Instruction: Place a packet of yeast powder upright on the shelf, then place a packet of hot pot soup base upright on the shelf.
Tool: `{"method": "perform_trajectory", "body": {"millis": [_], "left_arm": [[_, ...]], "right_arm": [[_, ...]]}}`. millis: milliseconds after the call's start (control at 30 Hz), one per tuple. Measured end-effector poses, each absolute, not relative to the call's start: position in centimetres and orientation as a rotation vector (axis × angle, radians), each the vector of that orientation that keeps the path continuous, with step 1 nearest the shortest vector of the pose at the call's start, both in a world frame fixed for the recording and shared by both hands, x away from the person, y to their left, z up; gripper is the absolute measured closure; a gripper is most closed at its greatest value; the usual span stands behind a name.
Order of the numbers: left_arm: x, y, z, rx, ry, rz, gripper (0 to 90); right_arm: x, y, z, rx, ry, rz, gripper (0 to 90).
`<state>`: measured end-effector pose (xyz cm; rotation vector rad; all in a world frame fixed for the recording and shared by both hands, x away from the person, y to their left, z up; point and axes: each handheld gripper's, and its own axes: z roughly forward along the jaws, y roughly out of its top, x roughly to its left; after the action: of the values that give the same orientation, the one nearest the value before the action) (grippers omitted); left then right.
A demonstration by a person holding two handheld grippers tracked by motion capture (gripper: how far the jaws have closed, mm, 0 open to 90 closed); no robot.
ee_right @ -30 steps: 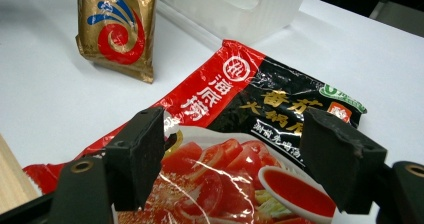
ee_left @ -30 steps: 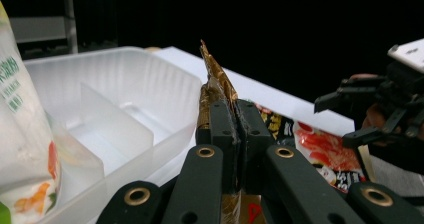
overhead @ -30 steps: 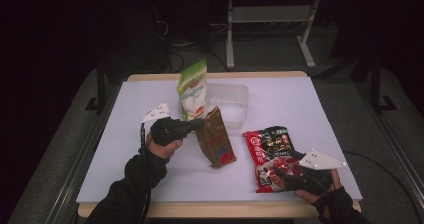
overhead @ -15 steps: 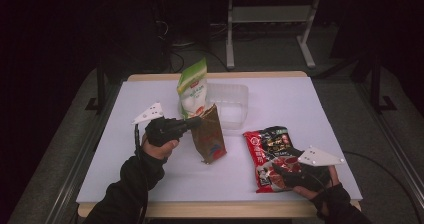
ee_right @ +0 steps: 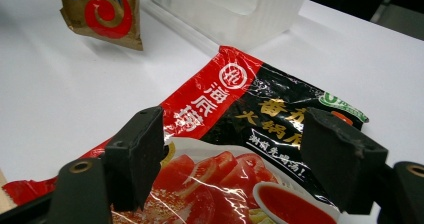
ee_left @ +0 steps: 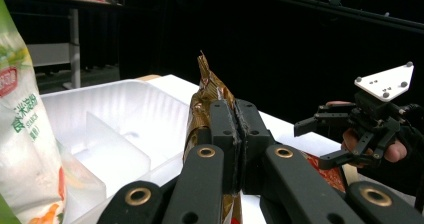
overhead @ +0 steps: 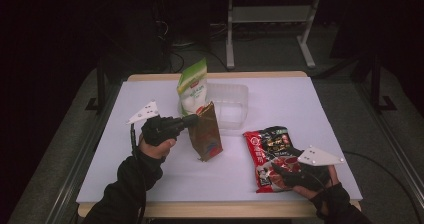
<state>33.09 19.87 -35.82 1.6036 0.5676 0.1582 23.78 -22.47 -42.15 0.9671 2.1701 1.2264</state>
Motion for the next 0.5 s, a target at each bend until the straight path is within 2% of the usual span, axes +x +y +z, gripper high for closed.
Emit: {"method": "perform_trajectory", "body": {"millis": [500], "left_arm": [[32.95,20.12,-35.31,1.593,0.565,0.183,88.0]], "right_arm": [[23.60,-22.74,-42.03,0.967,2.154,1.230,25.1]]}}
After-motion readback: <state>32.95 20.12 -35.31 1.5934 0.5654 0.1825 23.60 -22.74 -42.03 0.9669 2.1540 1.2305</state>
